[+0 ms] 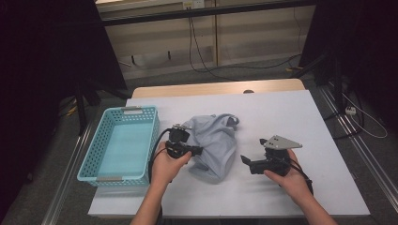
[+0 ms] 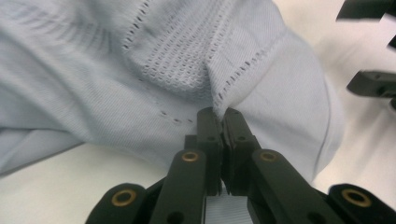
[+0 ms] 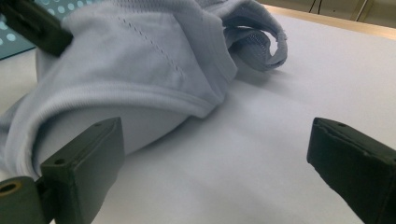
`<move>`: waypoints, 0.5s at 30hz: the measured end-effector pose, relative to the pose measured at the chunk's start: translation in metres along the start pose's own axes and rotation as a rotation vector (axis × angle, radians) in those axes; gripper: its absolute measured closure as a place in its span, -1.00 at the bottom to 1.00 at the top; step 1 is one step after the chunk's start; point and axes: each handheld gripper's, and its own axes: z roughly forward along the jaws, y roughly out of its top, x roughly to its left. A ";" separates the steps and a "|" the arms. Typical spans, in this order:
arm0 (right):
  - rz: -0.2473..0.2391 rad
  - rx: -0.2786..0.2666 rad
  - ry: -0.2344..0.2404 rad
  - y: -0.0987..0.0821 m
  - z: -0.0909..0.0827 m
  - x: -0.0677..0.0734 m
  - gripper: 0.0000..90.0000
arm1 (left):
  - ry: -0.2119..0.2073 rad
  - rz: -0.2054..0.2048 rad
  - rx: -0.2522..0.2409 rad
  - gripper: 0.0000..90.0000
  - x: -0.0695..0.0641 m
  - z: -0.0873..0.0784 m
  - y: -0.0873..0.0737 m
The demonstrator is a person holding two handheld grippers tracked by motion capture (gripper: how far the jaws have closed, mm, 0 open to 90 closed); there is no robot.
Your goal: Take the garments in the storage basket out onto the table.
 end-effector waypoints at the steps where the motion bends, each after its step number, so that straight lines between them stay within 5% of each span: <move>1: 0.000 0.001 -0.001 0.000 -0.001 -0.001 -0.92 | 0.002 -0.004 -0.008 0.94 0.003 -0.004 0.000; 15: 0.004 0.002 0.004 -0.003 -0.003 -0.002 -0.92 | 0.076 -0.113 -0.086 0.94 0.040 -0.035 -0.006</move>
